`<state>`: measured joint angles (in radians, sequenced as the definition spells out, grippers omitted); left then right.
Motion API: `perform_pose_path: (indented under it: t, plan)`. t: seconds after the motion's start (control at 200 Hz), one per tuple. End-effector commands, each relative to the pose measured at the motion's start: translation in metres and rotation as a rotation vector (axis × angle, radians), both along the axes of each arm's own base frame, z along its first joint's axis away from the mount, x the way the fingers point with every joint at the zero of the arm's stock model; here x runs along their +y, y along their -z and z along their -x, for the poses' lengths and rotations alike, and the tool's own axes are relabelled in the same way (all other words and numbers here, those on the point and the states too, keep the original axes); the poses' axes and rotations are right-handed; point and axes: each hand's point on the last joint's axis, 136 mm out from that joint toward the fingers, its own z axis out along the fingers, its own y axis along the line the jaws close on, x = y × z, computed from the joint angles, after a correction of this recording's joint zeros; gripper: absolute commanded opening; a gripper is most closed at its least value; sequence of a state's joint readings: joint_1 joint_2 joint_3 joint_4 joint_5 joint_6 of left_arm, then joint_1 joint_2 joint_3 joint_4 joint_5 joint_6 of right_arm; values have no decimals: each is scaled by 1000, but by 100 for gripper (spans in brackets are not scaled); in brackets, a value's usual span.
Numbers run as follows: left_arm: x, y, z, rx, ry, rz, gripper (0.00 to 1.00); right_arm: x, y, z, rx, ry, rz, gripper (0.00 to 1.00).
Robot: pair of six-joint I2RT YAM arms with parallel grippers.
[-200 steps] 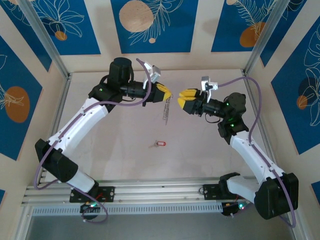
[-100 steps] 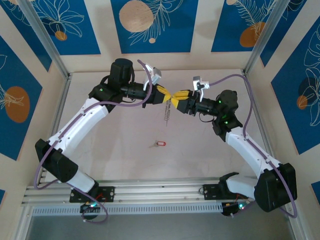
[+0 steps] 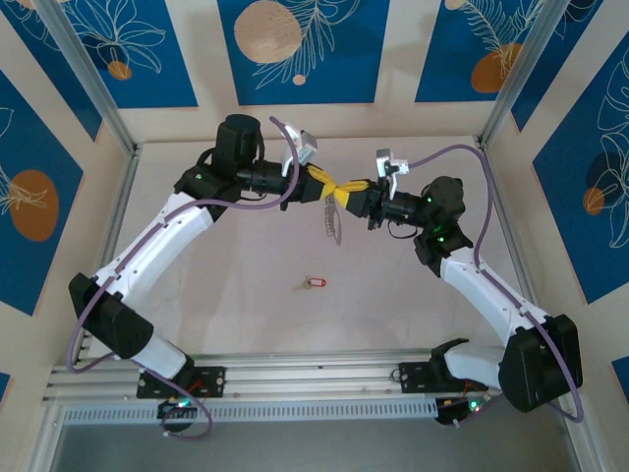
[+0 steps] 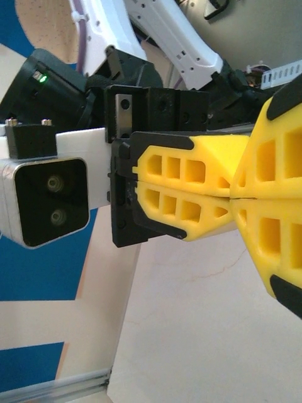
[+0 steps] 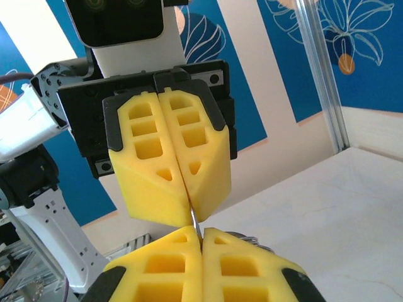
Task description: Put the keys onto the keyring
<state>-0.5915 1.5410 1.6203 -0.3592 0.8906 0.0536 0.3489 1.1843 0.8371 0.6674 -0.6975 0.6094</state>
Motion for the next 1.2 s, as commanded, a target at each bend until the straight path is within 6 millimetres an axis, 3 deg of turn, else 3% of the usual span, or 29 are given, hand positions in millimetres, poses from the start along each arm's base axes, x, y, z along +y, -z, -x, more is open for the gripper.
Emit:
perform_pose_path:
  t: [0.0, 0.055, 0.16, 0.28, 0.505, 0.81, 1.195]
  plan:
    - [1, -24, 1, -38, -67, 89, 18, -8, -9, -14, -8, 87, -43, 0]
    - [10, -31, -11, -41, -168, 145, 40, -11, -8, -16, -1, 103, -63, 0]
    - [31, -41, -28, -5, -316, 266, 51, -17, -9, -17, 6, 129, -107, 0]
    - [38, -44, -28, 51, -331, 380, 54, -20, -12, -15, 2, 145, -161, 0]
    - [37, -33, -26, 121, -292, 478, 54, -24, -22, -9, -9, 167, -243, 0]
    - [26, -32, -21, 162, -188, 538, 51, -10, -31, -2, -12, 139, -277, 0]
    - [17, -25, -17, 171, -145, 518, 51, -2, -31, -11, 6, 134, -286, 0]
